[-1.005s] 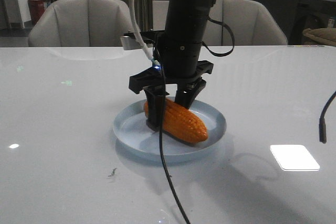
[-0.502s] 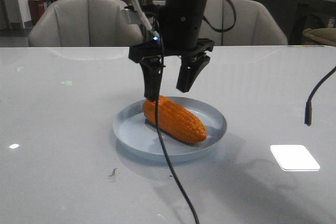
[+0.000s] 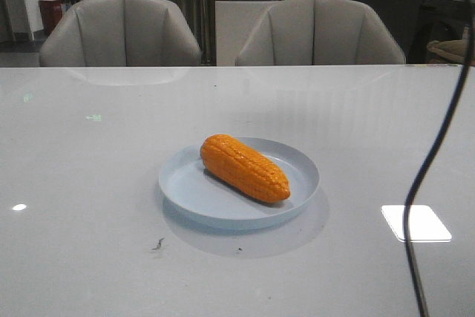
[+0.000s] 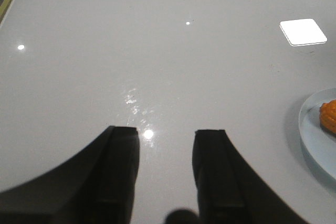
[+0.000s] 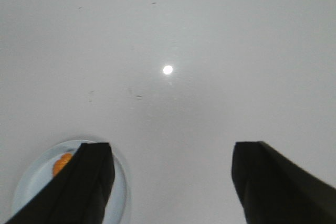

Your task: Place corn on plate with both arms

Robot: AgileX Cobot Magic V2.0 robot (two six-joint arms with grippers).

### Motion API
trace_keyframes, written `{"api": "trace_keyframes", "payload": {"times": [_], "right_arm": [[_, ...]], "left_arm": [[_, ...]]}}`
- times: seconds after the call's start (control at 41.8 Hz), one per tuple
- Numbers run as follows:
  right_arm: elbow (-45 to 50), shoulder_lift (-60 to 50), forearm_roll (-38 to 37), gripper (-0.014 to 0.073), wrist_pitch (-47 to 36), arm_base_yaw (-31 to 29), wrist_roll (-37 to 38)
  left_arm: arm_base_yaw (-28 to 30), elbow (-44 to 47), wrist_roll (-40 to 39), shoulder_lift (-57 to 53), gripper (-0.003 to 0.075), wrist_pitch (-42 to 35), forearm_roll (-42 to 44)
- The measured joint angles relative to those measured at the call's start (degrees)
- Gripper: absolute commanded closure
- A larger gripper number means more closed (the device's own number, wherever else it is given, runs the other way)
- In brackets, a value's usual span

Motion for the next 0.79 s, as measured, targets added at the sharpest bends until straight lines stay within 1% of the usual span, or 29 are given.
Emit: {"api": "trace_keyframes", "payload": {"times": [0.12, 0.215, 0.311, 0.455, 0.598, 0.694, 0.789], "right_arm": [[11.59, -7.15, 0.00, 0.0024, -2.58, -6.42, -0.34], [23.70, -12.69, 0.00, 0.0024, -5.96, -10.49, -0.77], [35.88, -19.90, 0.00, 0.0024, -10.00, -12.31, -1.64], [49.84, -32.01, 0.27, 0.0024, -15.82, -12.53, -2.25], [59.50, -43.11, 0.52, 0.0024, -17.78, -12.53, -5.63], [64.22, -47.22, 0.64, 0.0024, -17.86, -12.53, -7.45], [66.32, -48.83, 1.45, 0.0024, -18.17, -12.53, -7.73]], "left_arm": [[0.22, 0.00, 0.00, 0.00, 0.0392, -0.23, 0.09], [0.47, 0.00, 0.00, 0.00, 0.0392, -0.91, 0.09], [0.82, 0.00, 0.00, 0.00, 0.0392, -2.33, 0.09], [0.82, 0.00, 0.00, 0.00, 0.0392, -4.46, 0.09], [0.82, 0.00, 0.00, 0.00, 0.0392, -5.48, 0.09], [0.82, 0.00, 0.00, 0.00, 0.0392, -5.48, 0.09], [0.82, 0.00, 0.00, 0.00, 0.0392, -5.48, 0.09]]}}
